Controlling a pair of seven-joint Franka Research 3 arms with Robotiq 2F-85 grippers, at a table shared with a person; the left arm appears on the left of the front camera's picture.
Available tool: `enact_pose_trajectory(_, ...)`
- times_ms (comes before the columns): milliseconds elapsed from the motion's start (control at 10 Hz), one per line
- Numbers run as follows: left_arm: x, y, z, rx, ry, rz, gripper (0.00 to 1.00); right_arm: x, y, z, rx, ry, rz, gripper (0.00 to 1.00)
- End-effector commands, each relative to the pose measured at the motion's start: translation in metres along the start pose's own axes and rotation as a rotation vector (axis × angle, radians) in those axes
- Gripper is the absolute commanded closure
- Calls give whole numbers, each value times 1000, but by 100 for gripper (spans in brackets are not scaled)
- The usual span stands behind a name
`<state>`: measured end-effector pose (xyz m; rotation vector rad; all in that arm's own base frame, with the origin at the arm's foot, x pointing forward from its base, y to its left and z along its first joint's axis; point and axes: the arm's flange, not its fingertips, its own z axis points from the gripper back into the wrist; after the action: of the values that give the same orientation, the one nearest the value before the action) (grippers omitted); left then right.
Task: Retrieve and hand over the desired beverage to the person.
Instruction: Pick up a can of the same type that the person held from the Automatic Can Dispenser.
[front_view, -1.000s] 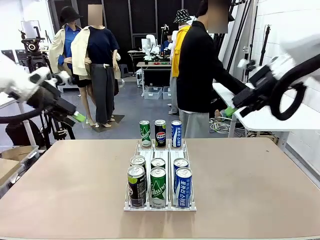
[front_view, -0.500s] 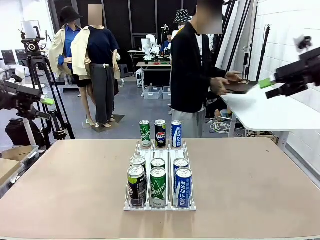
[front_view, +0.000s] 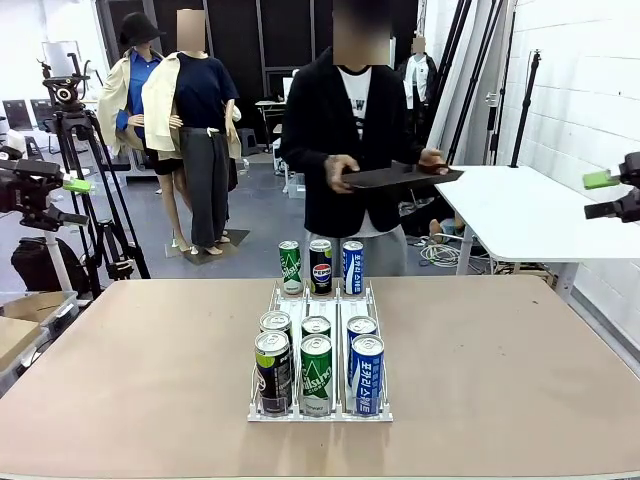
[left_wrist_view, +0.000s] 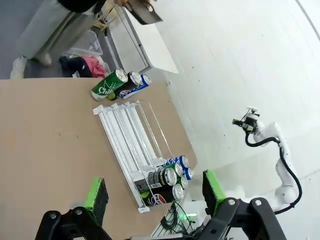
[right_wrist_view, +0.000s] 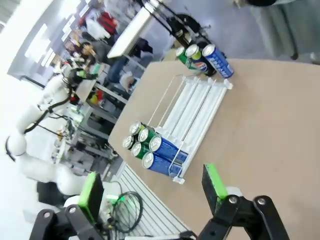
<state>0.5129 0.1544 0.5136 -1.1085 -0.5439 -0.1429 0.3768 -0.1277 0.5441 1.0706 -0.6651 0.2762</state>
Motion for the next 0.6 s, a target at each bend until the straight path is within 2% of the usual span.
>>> enact_pose_trajectory(0, 0, 4, 6, -37, -22, 18, 0, -5, -15, 7, 66, -53, -16, 0)
enact_pose_trajectory(500, -2, 21, 7, -73, -22, 45, 0, -19, -58, 22, 131, -124, -103, 0)
